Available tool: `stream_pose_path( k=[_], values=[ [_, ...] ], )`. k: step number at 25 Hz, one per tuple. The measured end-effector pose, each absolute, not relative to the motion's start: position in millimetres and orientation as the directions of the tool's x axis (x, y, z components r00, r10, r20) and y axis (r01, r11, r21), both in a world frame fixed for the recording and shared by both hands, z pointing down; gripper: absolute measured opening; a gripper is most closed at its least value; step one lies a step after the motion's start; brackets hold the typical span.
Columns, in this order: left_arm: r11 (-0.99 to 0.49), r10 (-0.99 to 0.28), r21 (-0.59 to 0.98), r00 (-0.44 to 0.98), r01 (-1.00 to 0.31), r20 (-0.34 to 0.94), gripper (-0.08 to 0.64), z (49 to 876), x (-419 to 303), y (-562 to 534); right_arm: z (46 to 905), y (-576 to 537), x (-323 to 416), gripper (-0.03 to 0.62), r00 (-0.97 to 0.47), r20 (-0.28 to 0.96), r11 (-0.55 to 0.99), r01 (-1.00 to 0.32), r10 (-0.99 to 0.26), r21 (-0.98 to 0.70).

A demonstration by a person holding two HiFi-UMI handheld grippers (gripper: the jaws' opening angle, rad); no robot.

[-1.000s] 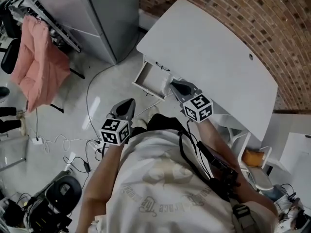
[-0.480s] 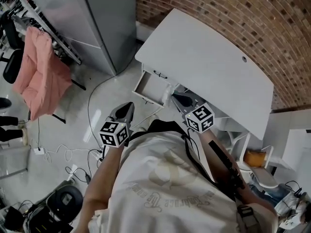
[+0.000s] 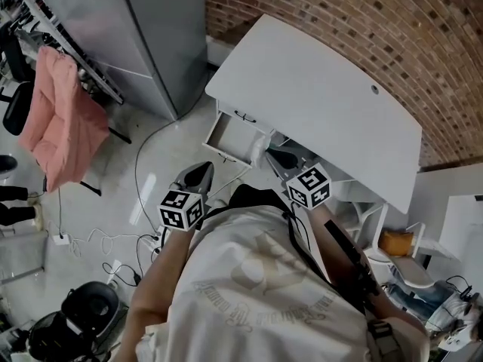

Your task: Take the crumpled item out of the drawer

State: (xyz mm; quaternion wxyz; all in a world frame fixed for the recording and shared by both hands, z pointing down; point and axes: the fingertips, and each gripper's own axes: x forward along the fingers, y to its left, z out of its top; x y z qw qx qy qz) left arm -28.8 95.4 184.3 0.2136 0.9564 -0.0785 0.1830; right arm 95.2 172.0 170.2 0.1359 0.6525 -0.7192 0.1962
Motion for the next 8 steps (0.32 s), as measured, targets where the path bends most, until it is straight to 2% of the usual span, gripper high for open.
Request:
stream_pose_path(
  k=[8],
  values=[
    [-0.909, -0.043, 0.367, 0.921, -0.197, 0.387, 0.002, 183, -16, 95, 177, 174, 94, 0.011, -0.11, 0.457, 0.075, -0.993, -0.883, -0.094]
  ],
)
